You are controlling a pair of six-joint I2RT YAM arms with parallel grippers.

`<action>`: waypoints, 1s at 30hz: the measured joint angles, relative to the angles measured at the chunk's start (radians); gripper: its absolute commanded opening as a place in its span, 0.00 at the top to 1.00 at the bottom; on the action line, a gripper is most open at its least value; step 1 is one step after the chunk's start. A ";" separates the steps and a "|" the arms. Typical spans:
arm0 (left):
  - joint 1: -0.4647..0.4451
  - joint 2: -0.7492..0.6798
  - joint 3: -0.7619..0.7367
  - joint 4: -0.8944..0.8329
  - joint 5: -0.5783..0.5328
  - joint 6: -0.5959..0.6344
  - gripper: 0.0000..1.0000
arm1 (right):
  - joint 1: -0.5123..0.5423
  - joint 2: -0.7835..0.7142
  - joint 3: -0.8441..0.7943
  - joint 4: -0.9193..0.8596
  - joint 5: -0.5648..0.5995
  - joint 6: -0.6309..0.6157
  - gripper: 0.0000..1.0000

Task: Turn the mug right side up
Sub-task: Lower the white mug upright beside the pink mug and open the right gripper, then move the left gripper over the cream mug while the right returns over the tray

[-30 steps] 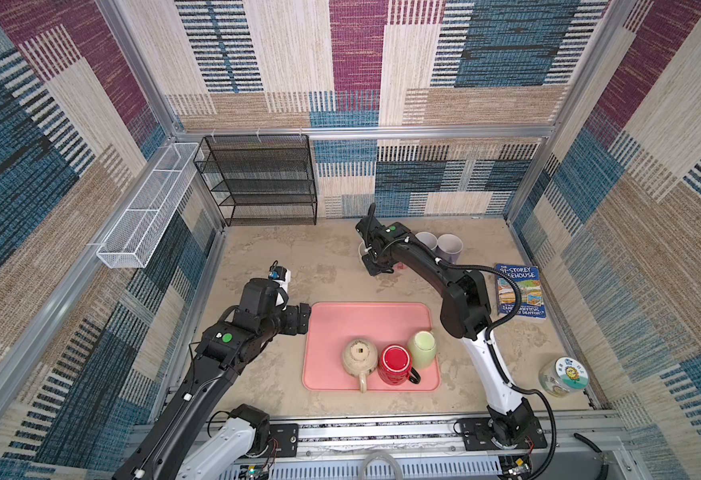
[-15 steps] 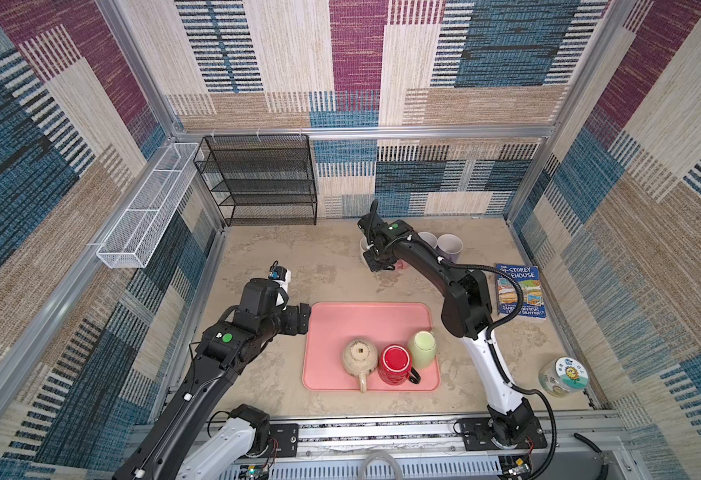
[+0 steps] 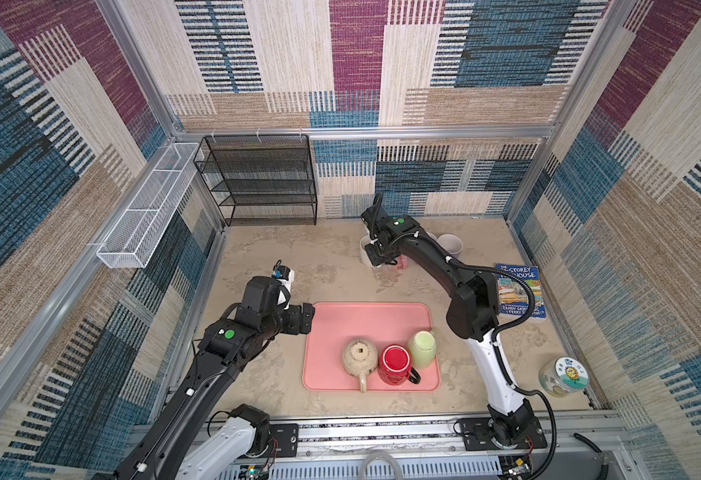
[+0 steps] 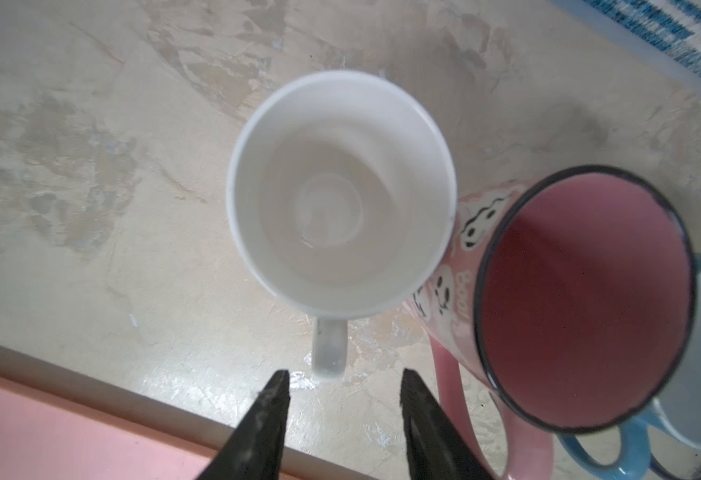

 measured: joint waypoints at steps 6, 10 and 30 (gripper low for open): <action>-0.010 0.024 0.036 -0.029 0.026 0.000 0.11 | 0.002 -0.151 -0.139 0.071 -0.020 0.000 0.44; -0.042 0.021 0.046 -0.058 0.024 -0.001 0.11 | 0.010 -0.277 -0.293 0.150 -0.047 0.001 0.42; -0.367 -0.027 0.014 -0.146 -0.144 -0.151 0.18 | 0.087 -0.696 -0.865 0.417 -0.142 0.047 0.41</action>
